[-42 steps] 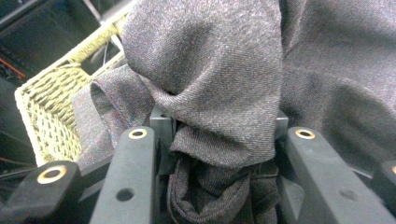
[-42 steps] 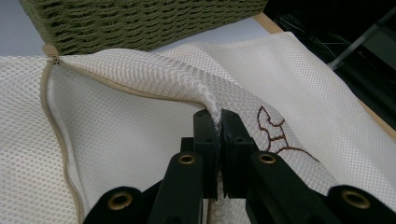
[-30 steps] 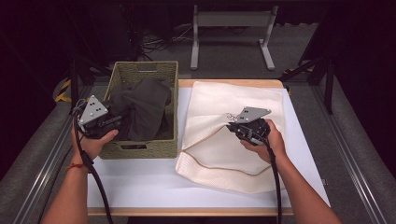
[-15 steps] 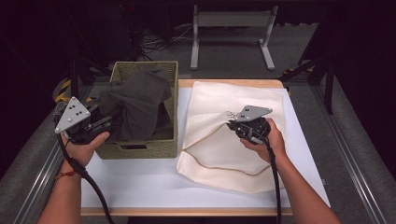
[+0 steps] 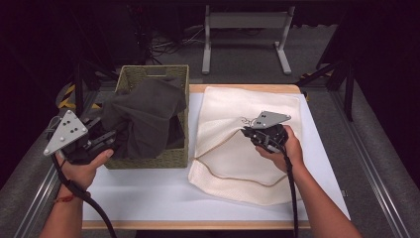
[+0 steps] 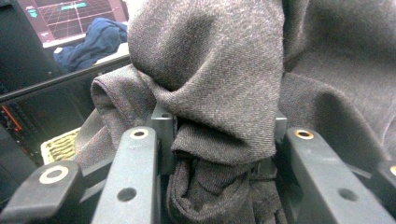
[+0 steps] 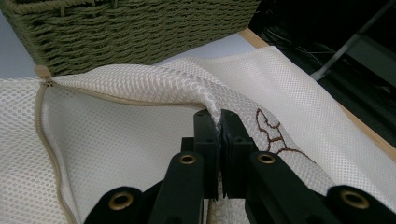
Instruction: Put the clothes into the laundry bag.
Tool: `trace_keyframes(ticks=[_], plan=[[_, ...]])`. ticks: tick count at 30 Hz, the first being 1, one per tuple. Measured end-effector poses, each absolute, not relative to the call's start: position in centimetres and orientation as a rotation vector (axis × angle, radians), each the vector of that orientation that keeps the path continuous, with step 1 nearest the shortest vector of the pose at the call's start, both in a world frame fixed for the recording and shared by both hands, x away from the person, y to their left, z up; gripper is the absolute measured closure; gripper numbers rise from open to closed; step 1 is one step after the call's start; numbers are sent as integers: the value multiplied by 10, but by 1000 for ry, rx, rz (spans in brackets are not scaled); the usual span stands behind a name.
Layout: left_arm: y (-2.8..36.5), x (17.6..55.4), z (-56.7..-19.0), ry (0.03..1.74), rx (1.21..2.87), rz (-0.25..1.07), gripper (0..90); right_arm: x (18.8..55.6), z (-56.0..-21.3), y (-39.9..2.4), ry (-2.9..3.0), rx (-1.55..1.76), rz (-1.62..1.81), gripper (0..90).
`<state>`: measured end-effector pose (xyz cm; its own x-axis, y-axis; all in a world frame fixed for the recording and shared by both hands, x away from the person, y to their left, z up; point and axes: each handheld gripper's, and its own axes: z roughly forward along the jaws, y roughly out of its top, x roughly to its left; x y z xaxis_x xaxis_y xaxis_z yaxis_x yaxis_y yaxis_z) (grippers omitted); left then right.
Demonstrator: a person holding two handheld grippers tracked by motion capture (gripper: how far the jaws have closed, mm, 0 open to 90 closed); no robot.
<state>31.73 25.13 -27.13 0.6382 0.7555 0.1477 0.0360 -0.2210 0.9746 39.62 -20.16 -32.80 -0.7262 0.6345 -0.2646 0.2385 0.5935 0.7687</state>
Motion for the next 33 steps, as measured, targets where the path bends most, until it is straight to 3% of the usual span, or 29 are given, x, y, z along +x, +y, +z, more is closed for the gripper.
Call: trace_keyframes(ticks=[18,26,33], plan=[[204,237,-274,476,1757,645,622,394,-329,-205,2276,704,1008,875],[166,222,-288,375,1866,529,622,394,-329,-204,2276,708,1008,875],[125,231,-316,351,1990,390,622,393,-329,-201,2286,694,1001,875]])
